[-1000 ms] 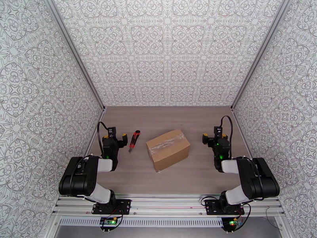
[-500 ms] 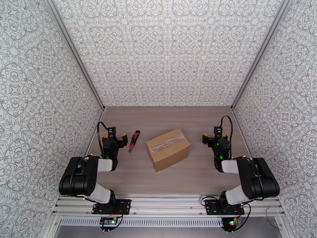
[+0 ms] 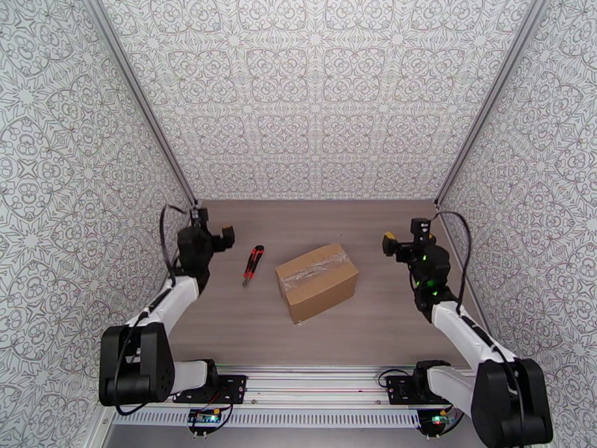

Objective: Unpack the express box

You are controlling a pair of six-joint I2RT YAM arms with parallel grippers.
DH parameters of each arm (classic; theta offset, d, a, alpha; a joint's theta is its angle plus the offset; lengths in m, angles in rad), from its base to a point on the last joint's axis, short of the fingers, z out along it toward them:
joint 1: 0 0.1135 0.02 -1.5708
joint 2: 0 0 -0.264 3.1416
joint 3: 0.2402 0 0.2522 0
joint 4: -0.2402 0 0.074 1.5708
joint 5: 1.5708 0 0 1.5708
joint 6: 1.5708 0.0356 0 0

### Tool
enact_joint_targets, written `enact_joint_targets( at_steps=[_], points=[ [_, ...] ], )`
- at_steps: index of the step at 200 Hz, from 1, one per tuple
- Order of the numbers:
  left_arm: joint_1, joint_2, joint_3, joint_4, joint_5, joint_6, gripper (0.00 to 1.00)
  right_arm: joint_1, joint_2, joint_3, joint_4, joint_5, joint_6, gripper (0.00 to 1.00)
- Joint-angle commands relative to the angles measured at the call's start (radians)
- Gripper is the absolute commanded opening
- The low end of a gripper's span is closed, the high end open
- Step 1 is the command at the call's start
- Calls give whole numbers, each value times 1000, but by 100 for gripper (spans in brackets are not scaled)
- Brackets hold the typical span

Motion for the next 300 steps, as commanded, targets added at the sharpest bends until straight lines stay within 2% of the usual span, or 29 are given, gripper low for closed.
enact_joint_targets(
  at_steps=[1,31,47,56,79,106,124,145,203,259,300],
  points=[
    [7,62,155,-448,189,-59,95,-5,53,108,-308,-191,74,99],
    [-9,174,312,-684,248,-39,88,15,137,255,-484,-238,97,93],
    [-34,237,387,-807,217,-18,88,27,161,312,-540,-229,118,91],
    [-54,279,425,-870,145,-13,88,36,171,336,-564,-221,124,89],
    [-111,387,501,-976,80,9,83,58,195,388,-623,-207,138,86],
    [-132,457,515,-980,113,-14,81,79,218,427,-684,-183,139,83],
    [-147,497,521,-988,91,-14,81,92,225,433,-704,-178,145,82],
    [-157,550,545,-1020,61,-10,76,106,227,429,-708,-177,153,82],
    [-199,664,638,-1070,42,22,69,133,245,431,-705,-165,174,81],
    [-200,758,703,-1120,4,15,58,153,261,439,-708,-151,192,81],
    [-197,788,707,-1121,6,22,57,157,255,438,-716,-132,195,81]
  ],
)
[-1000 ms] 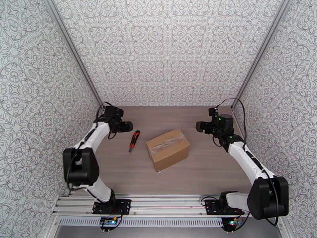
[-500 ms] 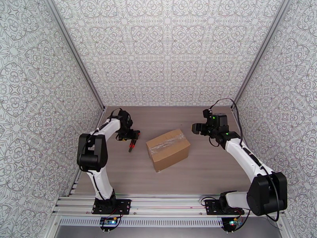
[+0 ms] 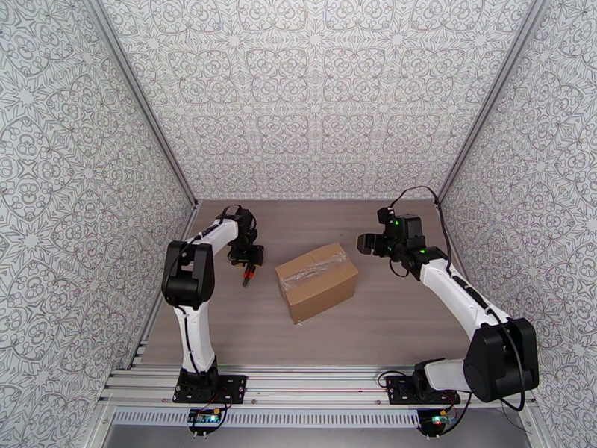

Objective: Unpack the express box

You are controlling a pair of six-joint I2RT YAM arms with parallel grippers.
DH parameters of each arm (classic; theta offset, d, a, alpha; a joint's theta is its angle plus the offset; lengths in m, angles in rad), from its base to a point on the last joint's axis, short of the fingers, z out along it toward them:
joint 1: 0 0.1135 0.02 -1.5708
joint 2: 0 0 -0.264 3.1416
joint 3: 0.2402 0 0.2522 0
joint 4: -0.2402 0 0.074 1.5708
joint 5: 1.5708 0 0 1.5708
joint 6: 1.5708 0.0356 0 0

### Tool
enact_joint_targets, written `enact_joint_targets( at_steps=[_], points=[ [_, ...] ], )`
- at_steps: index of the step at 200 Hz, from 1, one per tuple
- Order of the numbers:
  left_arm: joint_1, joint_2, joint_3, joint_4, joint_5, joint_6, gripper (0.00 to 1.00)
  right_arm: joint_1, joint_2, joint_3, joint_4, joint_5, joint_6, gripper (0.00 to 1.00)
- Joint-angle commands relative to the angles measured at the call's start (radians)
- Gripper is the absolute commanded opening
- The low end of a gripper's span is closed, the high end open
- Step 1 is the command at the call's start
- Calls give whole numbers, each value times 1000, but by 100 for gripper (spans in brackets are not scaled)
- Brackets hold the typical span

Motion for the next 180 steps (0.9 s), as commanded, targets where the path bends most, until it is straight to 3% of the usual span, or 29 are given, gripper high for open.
enact_joint_targets(
  at_steps=[1,68,107,135,180],
  points=[
    [3,26,25,-29,-11,18,57,9,8,31,-25,29,19,81],
    [-4,74,37,-50,-31,38,47,10,9,35,-20,41,29,81],
    [-10,74,32,-52,-45,49,33,12,-7,31,-20,50,36,81],
    [-9,27,24,-39,-53,57,24,12,-30,32,-16,55,53,81],
    [10,-114,44,8,-48,52,19,12,-39,91,3,7,129,83]
  ],
)
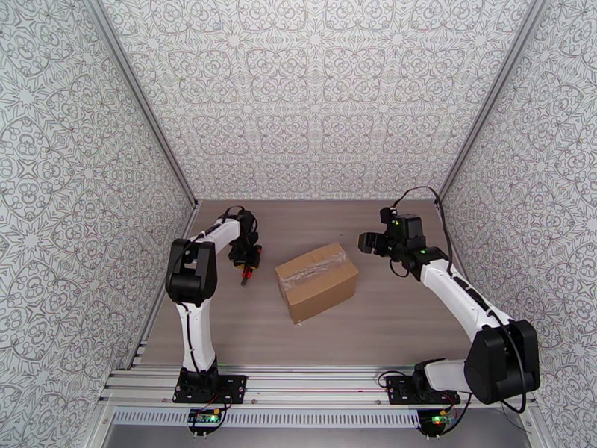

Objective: Unpack the express box

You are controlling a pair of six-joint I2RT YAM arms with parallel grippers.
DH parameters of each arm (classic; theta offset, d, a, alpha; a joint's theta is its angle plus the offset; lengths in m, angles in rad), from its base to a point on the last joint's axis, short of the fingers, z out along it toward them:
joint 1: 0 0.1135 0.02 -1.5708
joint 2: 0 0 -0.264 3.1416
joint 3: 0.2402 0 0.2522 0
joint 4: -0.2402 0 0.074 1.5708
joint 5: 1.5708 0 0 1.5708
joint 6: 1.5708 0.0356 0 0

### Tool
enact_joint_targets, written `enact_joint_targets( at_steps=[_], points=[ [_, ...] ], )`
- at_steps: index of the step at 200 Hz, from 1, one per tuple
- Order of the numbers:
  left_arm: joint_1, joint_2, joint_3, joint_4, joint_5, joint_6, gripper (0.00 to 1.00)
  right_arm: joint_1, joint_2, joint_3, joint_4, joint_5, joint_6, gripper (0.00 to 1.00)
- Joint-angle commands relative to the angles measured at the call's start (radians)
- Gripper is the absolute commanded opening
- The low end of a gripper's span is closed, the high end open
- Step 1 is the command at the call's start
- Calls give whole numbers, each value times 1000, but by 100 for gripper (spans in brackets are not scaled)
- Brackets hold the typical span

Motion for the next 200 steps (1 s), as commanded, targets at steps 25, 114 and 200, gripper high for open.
enact_joint_targets(
  at_steps=[25,114,200],
  points=[
    [5,-219,38,90,-17,21,18,7,-8,141,42,-119,131,83],
    [-214,-295,481,87,98,152,18,51,26,276,358,-320,389,78],
    [-423,-207,683,120,204,199,18,129,-42,231,457,-218,354,70]
  ],
)
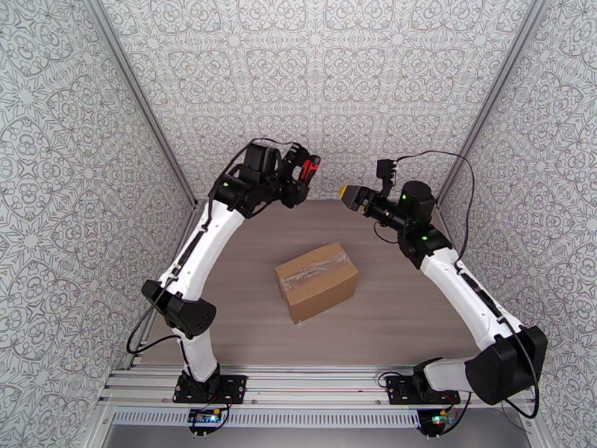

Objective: Unpack the express box

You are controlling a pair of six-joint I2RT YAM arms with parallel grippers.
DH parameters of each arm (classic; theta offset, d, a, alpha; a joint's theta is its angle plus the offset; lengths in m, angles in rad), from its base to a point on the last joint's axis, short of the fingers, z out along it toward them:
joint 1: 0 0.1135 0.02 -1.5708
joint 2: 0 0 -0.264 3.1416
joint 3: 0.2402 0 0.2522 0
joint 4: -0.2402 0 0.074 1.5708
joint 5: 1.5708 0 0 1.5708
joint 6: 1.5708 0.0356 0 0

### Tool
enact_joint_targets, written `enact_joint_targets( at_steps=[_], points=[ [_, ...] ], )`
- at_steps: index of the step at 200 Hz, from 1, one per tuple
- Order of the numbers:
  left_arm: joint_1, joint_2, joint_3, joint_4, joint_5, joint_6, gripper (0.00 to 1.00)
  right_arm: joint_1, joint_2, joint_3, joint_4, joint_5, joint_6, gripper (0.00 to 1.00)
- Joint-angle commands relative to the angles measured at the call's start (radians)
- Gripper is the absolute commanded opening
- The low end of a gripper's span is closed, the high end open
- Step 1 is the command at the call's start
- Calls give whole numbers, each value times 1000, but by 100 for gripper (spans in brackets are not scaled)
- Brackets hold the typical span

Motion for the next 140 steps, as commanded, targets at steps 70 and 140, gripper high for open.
enact_joint_targets(
  at_steps=[70,140],
  points=[
    [-132,75,104,-23,31,52,18,19,-17,-23,74,60,-24,64],
    [-199,83,117,-52,-18,117,18,18,23,7,61,18,0,55]
  ],
)
